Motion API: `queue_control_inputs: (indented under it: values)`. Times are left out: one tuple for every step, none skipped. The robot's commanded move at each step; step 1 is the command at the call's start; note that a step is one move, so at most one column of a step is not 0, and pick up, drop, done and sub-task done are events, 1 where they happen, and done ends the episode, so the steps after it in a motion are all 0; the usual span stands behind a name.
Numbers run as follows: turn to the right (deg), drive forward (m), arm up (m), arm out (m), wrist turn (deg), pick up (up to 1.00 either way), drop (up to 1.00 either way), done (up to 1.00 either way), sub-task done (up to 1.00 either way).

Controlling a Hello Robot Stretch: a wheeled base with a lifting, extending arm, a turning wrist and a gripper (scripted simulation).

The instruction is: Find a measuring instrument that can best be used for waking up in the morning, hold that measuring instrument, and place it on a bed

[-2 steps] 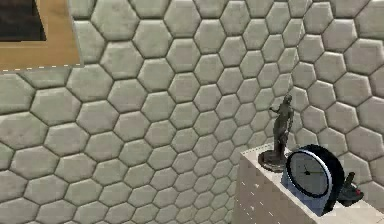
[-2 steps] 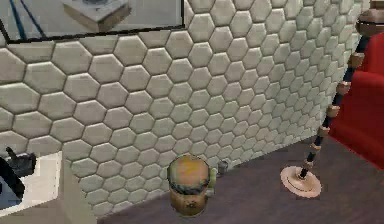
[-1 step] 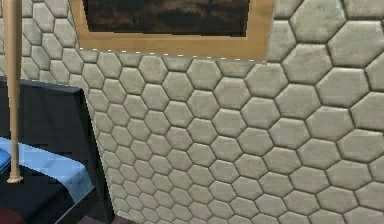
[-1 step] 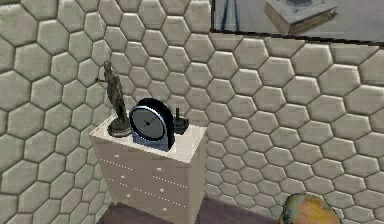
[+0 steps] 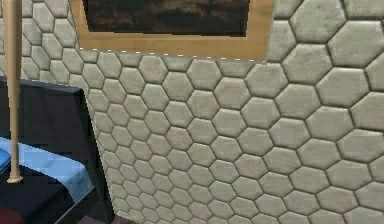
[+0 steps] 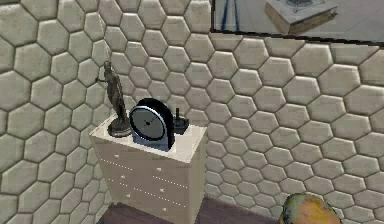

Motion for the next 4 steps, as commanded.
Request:
queue_control_inputs:
  values:
    - [0.0,0.00,0.28,0.00,0.0,0.00,0.00,0.00,0.00]
    - [0.0,0.00,0.00,0.48,0.0,0.00,0.00,0.00,0.00]
    - [0.0,0.00,0.00,0.00,45.0,0.00,0.00,0.00,0.00]
    - [0.0,0.00,0.00,0.00,45.0,0.00,0.00,0.00,0.00]
